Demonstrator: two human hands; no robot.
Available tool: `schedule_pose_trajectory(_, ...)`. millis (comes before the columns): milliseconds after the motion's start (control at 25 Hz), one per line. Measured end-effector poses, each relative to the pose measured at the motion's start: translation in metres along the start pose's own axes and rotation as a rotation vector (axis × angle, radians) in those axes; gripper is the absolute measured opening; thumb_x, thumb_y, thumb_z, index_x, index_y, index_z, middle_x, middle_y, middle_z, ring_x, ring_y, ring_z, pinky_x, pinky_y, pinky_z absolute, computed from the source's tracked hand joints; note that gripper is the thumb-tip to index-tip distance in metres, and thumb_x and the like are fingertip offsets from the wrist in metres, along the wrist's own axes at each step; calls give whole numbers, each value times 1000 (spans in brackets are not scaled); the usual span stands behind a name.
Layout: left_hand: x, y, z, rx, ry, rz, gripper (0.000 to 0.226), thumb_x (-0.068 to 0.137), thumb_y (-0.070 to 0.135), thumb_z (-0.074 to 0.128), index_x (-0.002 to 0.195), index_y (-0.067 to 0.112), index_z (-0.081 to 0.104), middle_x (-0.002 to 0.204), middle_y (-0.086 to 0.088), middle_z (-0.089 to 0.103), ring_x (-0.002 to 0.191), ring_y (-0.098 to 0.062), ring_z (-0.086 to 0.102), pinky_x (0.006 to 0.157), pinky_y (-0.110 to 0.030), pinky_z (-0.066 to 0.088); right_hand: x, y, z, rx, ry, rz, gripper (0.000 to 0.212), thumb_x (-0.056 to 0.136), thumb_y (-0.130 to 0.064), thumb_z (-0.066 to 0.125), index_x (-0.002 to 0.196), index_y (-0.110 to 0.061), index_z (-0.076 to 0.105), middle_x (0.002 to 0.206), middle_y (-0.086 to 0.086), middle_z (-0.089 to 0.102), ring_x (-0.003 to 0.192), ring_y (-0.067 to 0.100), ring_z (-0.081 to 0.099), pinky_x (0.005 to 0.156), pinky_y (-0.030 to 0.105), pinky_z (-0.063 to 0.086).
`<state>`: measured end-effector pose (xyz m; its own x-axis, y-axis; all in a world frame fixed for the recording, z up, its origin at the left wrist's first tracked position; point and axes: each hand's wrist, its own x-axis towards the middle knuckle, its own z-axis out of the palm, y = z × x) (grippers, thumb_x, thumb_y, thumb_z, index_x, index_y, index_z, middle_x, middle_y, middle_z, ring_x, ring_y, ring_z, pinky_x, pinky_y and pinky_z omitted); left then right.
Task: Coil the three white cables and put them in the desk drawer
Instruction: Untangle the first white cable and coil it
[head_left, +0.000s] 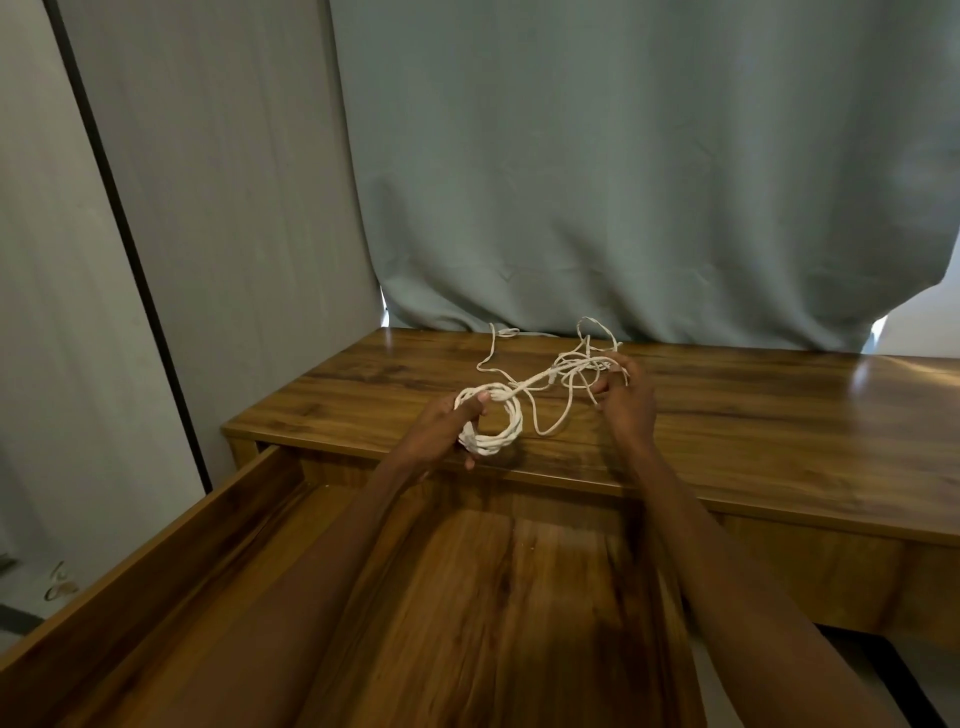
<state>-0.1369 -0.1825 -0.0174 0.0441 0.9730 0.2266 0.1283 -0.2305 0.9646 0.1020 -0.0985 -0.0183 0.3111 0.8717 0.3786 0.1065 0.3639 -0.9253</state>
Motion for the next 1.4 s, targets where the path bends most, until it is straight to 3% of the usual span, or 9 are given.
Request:
schedule_pose_trajectory(120,6,7,1,36,26,68,32,99,40,58,89,10,62,62,-16,55,50,-24,58,43,-31,49,-14,4,-1,-432,-27,-309,27,104,-35,49,112,-24,71,102,-3,68,94,11,60,76,30,46)
schedule_pose_trajectory(200,10,9,1,79,-3,87,32,98,41,58,90,10,62,68,-19,58,52,-25,60,42,-31,49,-18,-4,5,-485,-76,-395,26,102,-32,54,95,-19,75,88,-6,67,81,1,58,70,20,41)
schedule_pose_trajectory(440,8,8,5,149,-63,136,48,96,46,58,107,0,61,83,-29,67,60,-31,63,44,-30,51,-29,-30,28,106,-407,186,17,97,-1,58,106,4,71,75,10,72,52,11,63,52,25,51)
schedule_pose_trajectory(640,7,11,7,160,113,189,35,102,37,52,103,4,64,62,-6,68,49,-26,62,42,-32,50,-59,-43,34,350,-583,405,14,97,-9,60,101,-5,73,96,15,77,80,22,74,71,33,62)
schedule_pose_trajectory(800,13,5,2,253,283,244,31,101,42,53,100,15,68,74,2,71,60,-21,68,47,-28,49,-65,-41,35,502,-644,441,22,102,-25,53,107,-12,70,108,12,76,100,28,70,82,38,54)
schedule_pose_trajectory(1080,12,-11,12,354,385,295,34,103,43,48,111,15,66,84,5,70,64,-10,64,54,-27,46,-84,-24,55,638,-622,287,79,81,3,64,150,-27,38,117,10,65,94,17,66,80,38,57)
schedule_pose_trajectory(1240,9,-9,15,306,343,317,17,103,33,52,105,24,66,89,9,71,76,-2,68,64,-19,51,-88,-21,56,97,-421,-99,29,99,-32,63,127,-25,64,106,-6,72,94,0,67,83,27,53)
schedule_pose_trajectory(1320,6,-8,15,299,336,295,16,103,34,52,105,25,66,87,10,70,74,3,67,61,-13,49,-91,-19,53,-51,-317,-292,25,103,-37,55,111,-19,72,94,-11,68,84,-5,62,75,24,47)
schedule_pose_trajectory(1400,4,-9,14,289,353,258,21,102,36,52,105,20,65,79,7,70,62,0,66,51,-14,49,-91,-19,49,-63,-244,-365,28,105,-35,52,122,-21,69,113,-14,64,100,-14,56,81,18,47)
